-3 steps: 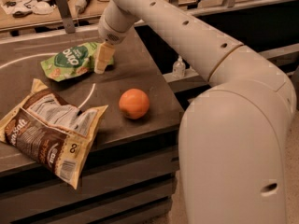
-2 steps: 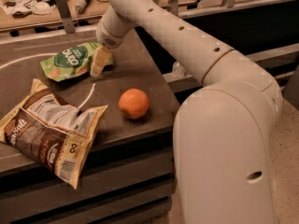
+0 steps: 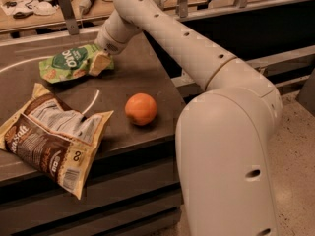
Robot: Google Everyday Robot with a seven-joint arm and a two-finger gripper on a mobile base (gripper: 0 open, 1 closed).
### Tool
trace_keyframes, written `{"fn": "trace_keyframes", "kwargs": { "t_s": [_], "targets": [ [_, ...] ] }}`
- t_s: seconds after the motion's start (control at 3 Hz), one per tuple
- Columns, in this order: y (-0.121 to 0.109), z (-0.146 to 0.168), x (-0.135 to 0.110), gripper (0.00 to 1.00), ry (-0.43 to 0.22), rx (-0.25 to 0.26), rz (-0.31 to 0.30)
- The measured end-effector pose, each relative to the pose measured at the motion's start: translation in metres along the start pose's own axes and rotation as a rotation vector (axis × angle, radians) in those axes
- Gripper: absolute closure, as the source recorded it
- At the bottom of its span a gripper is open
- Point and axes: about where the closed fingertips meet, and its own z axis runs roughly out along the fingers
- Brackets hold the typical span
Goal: Pick green rice chip bag
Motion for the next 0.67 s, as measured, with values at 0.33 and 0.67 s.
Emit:
{"fn": "trace_keyframes", "kwargs": {
  "t_s": [0.33, 0.67],
  "targets": [
    [0.002, -0.001, -0.006, 0.72, -0.054, -0.027, 0.008],
    [0.0, -0.019, -0.014, 0.95, -0.148, -0.033, 0.027]
  ]
}}
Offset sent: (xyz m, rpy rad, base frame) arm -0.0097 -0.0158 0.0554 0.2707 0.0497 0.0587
